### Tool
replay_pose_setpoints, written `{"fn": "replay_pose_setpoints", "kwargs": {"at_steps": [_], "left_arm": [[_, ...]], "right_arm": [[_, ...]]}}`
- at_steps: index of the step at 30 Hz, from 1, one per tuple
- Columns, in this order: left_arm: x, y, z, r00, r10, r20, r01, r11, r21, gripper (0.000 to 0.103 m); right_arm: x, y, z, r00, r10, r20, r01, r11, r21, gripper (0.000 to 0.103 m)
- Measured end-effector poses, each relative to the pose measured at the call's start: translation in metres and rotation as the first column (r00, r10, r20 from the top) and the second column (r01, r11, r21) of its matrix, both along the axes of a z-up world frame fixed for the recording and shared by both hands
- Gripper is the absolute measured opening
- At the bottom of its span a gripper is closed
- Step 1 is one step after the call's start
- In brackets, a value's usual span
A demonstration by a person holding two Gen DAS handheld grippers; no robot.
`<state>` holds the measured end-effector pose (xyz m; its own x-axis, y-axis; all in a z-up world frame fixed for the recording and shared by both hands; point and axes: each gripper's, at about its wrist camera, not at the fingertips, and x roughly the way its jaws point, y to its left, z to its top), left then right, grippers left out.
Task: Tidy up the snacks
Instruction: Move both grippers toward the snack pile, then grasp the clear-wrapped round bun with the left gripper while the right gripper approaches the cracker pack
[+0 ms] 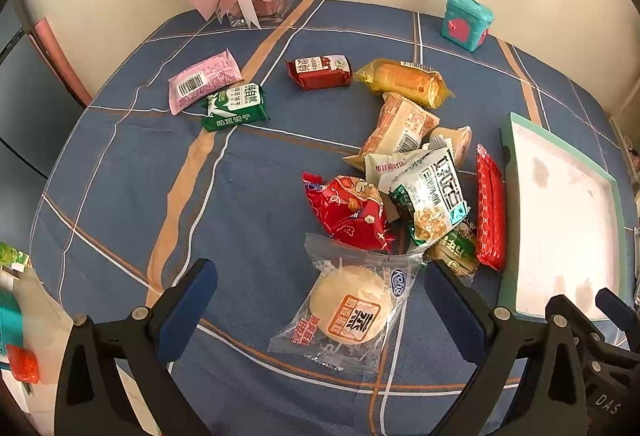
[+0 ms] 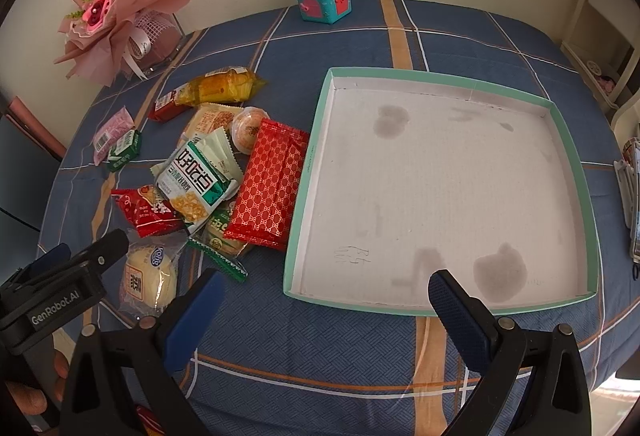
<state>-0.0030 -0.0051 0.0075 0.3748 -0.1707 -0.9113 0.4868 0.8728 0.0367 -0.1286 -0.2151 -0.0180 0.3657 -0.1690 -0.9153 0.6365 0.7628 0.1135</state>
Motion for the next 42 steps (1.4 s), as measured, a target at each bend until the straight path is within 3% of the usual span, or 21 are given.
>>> {"fn": "replay_pose_setpoints", "kwargs": {"at_steps": [28,33,38,42], "left_arm": [[0.002,-0.001,-0.019,0.991,-0.003,-0.135,-0.001,1.000,-0.024,0.102],[0.004,-0.002,-0.027,0.983,-0.008,-0.181,0.003,1.000,-0.032,0.094],[0.009,-0.001,-0.042,0.964,-0.005,-0.268,-0.009,0.999,-0.052,0.077],[0.013,0.003,-0.047,0.956,0.014,-0.294,-0.035,0.997,-0.067,0.061]], "right_arm": [[0.003,0.001,-0.005,1.000,-0.003,-0.011,0.003,1.000,0.010,0.103],[0.011,-0.001,-0.006,1.000,-0.003,-0.009,0.003,0.999,0.034,0.103],[0.017,0.002,-0.005,1.000,-0.006,0.027,0.005,0.998,0.066,0.103],[0.025,0.004,-0.004,0.999,-0.002,0.042,-0.001,0.997,0.081,0.103]]}}
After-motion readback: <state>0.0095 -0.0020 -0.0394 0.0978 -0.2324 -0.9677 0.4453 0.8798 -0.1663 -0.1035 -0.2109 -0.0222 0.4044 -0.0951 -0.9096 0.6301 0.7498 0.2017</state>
